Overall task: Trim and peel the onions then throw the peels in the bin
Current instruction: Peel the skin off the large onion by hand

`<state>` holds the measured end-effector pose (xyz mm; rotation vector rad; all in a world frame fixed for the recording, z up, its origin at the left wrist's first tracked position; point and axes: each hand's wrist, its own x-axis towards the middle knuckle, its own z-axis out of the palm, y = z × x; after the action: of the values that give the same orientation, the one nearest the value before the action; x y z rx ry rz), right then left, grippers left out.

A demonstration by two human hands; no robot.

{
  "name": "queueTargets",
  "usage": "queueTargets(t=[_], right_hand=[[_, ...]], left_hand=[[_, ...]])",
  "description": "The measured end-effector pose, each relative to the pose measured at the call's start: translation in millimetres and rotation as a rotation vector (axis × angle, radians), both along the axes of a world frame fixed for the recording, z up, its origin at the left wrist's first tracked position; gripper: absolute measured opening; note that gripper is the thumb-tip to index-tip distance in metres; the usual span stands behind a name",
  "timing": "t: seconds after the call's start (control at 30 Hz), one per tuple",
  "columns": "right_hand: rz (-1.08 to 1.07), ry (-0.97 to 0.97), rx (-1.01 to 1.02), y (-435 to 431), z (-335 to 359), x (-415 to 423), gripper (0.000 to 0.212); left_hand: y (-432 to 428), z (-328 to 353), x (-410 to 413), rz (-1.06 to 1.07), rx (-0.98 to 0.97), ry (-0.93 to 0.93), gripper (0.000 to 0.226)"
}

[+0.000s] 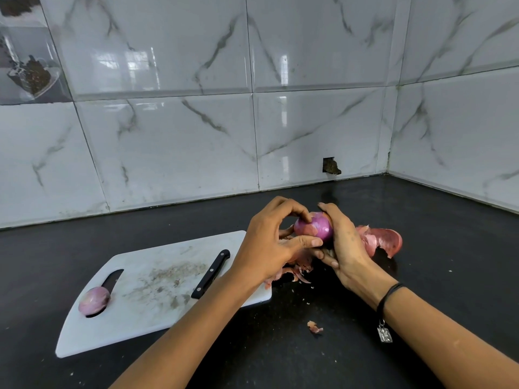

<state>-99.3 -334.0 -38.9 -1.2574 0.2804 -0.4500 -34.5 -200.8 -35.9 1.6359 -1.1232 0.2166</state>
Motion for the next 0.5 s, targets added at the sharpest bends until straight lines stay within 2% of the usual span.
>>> queueTargets(t=[0.23,0.5], right_hand=[[-0.010,-0.005,0.093,-0.6,2.4,-2.5,0.042],[-0.002,-0.010,0.184,-4.3,0.0,1.2,0.037]], left_hand=[[-1.5,-0.6,-0.9,-0.021,0.006,-0.086,0.029],[-2.8,-5.5,-1.2,-0.025,0.008,-0.075,0.029]])
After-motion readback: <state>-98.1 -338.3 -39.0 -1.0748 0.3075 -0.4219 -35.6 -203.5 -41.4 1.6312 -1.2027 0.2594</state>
